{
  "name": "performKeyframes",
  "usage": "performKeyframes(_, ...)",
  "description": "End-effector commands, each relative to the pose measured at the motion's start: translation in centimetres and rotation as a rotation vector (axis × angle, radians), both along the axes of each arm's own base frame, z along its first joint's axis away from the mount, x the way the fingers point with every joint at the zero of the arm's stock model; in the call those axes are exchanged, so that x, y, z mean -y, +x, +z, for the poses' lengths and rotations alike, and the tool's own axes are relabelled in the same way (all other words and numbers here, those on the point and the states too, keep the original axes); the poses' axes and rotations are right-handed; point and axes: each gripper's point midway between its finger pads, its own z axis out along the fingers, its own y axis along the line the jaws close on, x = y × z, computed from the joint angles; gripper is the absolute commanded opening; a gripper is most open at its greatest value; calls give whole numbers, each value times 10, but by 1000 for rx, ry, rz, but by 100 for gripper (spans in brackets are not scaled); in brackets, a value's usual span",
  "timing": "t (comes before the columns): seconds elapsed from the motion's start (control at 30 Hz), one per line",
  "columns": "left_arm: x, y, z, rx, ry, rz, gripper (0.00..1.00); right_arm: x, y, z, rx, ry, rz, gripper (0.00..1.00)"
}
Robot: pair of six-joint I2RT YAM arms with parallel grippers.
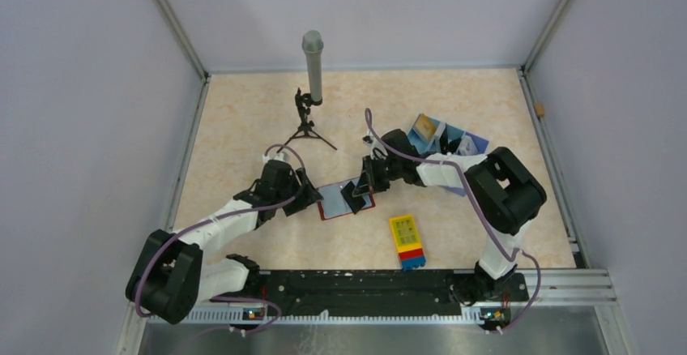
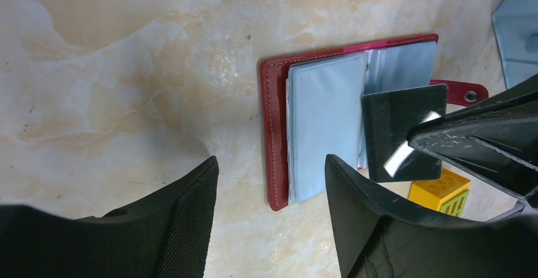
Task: Put the credit cards into the card holder
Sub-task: Insert the credit card into the card holder.
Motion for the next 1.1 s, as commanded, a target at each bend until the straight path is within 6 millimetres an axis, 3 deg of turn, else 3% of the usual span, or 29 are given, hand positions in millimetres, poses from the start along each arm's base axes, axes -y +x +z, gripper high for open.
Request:
performKeyframes(0.0,4,11,11,55,-15,-14,63,-9,13,8,23,15,3,0)
performKeyframes(0.47,11,8,-2,9,-31,-49,56,-15,14,-4,-38,35,-23,0)
performKeyframes(1.07,12,7,-18,-28,-12,-60,39,-26,29,-6,-40,45,-37,0)
